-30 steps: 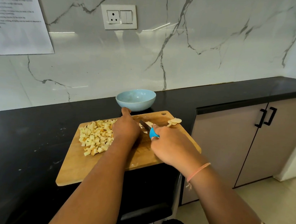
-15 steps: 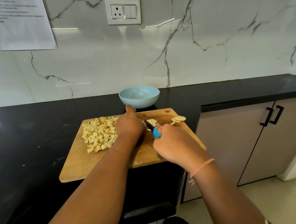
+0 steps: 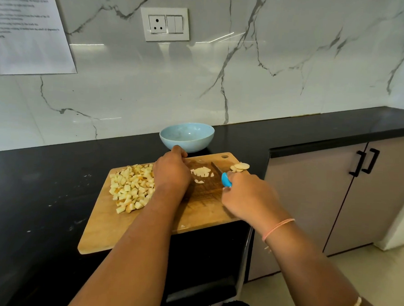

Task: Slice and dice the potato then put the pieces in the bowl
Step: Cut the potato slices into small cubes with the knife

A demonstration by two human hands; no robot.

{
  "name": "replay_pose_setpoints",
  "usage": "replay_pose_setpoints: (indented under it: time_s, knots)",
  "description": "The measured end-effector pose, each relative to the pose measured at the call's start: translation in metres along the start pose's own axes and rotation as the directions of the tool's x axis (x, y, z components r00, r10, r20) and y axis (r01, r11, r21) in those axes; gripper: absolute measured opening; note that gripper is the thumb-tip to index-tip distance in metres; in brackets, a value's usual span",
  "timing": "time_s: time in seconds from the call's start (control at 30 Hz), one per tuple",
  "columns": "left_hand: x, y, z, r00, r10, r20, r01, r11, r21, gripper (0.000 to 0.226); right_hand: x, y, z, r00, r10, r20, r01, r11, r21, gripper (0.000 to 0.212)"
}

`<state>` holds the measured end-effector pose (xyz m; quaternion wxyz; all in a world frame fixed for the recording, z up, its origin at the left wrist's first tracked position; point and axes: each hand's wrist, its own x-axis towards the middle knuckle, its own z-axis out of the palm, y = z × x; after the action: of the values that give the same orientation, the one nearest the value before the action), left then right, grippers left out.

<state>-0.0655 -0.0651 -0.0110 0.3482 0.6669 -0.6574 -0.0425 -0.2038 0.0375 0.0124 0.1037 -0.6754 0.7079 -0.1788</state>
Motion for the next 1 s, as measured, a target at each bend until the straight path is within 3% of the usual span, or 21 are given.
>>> replay_pose_setpoints:
  time_s: [0.17, 0.27, 0.4, 0.5, 0.57, 0.67, 0.8, 1.0]
  knots:
    - [0.002, -0.002, -0.003, 0.999, 0.000, -0.040, -0.001, 1.000, -0.029, 0.037, -0.012, -0.025, 0.015, 0.989, -0.139, 0.049, 0.143, 0.985, -0.098, 0.050]
    - [0.002, -0.003, -0.004, 0.998, -0.007, -0.066, 0.004, 0.999, -0.044, 0.039, -0.019, -0.030, 0.015, 0.980, -0.171, 0.098, 0.178, 0.982, -0.068, 0.050]
    - [0.004, -0.004, -0.002, 0.998, -0.022, -0.063, 0.018, 0.998, -0.061, 0.033, -0.025, -0.016, 0.008, 0.990, -0.133, 0.039, 0.132, 0.991, 0.034, 0.050]
    - [0.005, -0.004, 0.000, 0.999, -0.011, -0.039, 0.009, 0.998, -0.057, 0.030, -0.028, 0.002, 0.002, 0.996, -0.049, -0.068, 0.051, 0.998, 0.033, 0.043]
    - [0.006, -0.004, 0.000, 1.000, 0.000, -0.027, -0.001, 0.999, -0.039, 0.032, -0.030, 0.007, 0.002, 0.998, -0.019, -0.066, 0.022, 0.999, 0.035, 0.042]
    - [0.005, -0.002, 0.001, 1.000, 0.017, -0.001, -0.017, 1.000, -0.012, 0.032, -0.034, 0.006, 0.007, 0.997, -0.076, -0.011, 0.077, 0.993, 0.094, 0.049]
    - [0.002, 0.004, 0.002, 0.999, 0.019, 0.028, -0.020, 1.000, 0.020, 0.016, -0.036, 0.011, 0.007, 0.995, -0.081, -0.051, 0.089, 0.977, 0.195, 0.051]
    - [-0.010, 0.035, 0.012, 0.974, 0.168, 0.150, -0.189, 0.972, 0.140, 0.027, -0.034, 0.033, -0.010, 0.994, 0.008, -0.112, 0.021, 0.967, 0.255, 0.046]
